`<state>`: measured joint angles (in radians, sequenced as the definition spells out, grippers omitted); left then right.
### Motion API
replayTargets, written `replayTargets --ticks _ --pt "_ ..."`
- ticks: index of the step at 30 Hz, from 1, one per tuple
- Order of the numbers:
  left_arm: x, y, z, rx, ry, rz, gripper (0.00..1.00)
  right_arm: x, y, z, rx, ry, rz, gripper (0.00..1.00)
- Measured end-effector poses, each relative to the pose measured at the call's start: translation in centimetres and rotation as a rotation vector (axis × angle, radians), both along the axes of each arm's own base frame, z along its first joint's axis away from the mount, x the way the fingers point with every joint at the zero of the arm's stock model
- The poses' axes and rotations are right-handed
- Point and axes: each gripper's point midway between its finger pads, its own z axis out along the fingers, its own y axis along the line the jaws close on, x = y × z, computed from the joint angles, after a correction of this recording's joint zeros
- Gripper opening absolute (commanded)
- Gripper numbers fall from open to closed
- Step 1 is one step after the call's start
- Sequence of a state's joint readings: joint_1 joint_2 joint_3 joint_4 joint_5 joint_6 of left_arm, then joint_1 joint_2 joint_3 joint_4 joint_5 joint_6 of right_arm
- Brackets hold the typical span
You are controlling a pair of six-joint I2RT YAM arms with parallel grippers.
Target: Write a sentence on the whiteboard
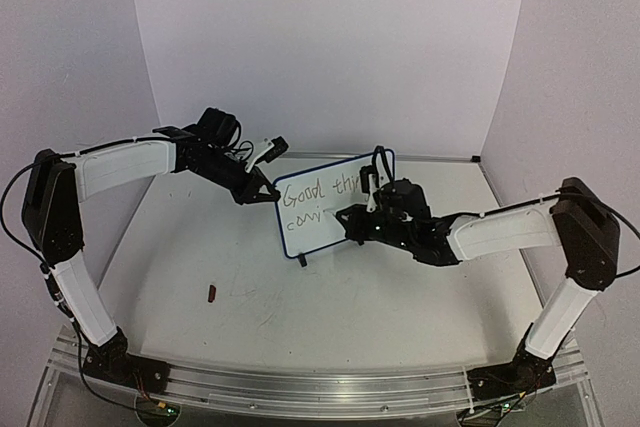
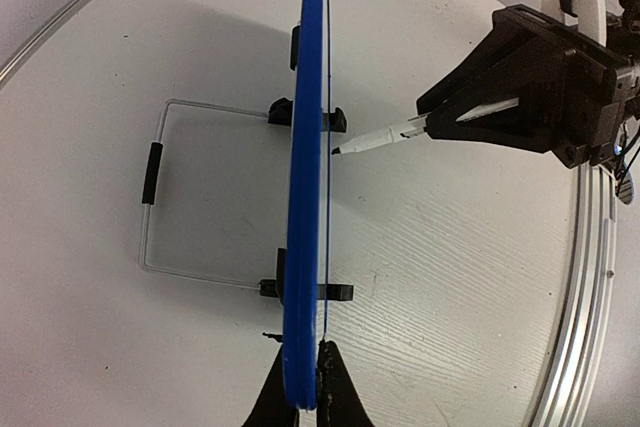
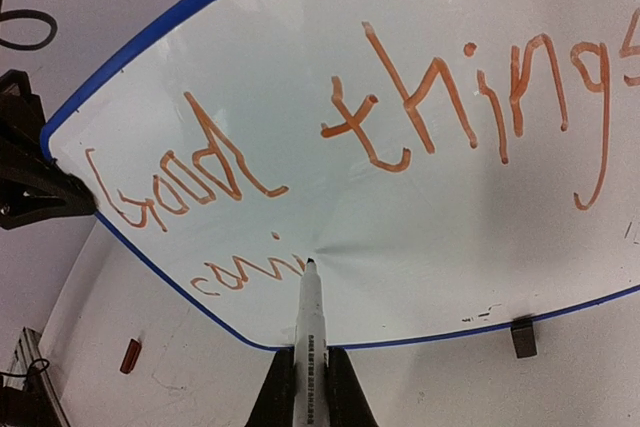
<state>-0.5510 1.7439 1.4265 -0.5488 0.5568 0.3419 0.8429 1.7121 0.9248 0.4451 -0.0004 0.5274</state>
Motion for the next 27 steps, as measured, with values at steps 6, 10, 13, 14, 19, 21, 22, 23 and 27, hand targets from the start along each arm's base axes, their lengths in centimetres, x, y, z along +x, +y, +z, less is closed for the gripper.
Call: replayTargets --ticks 6,10,13,14,19,21,22,23,27 --pt "0.0 0.0 0.0 0.0 0.0 0.0 0.0 0.4 0.2 -0.1 -0.004 -0.002 -0.009 0.0" --pt "0.0 0.0 0.0 0.0 0.001 0.001 0.0 0.6 0.4 -0.3 -0.008 0.001 -0.01 0.0" --pt "0.0 0.0 0.0 0.0 0.002 0.001 0.0 0.6 0.5 -0.5 -0.011 0.004 -0.009 0.0" --pt "0.0 0.0 0.0 0.0 0.002 0.001 0.0 0.5 0.5 -0.5 -0.013 0.005 -0.008 0.0" --pt "0.0 0.0 0.0 0.0 0.002 0.001 0.0 0.4 0.5 -1.0 -0.023 0.016 -0.008 0.0" --pt "0.0 0.0 0.0 0.0 0.002 0.001 0.0 0.4 0.5 -1.4 -0.027 0.025 -0.009 0.0" --pt "0.0 0.0 0.0 0.0 0.002 0.001 0.0 0.4 0.5 -1.6 -0.029 0.029 -0.009 0.0" --pt "0.0 0.0 0.0 0.0 0.002 0.002 0.0 0.3 0.5 -1.7 -0.032 0.033 -0.009 0.0" --pt "0.0 0.0 0.0 0.0 0.002 0.001 0.0 0.2 0.5 -2.1 -0.041 0.044 -0.009 0.0"
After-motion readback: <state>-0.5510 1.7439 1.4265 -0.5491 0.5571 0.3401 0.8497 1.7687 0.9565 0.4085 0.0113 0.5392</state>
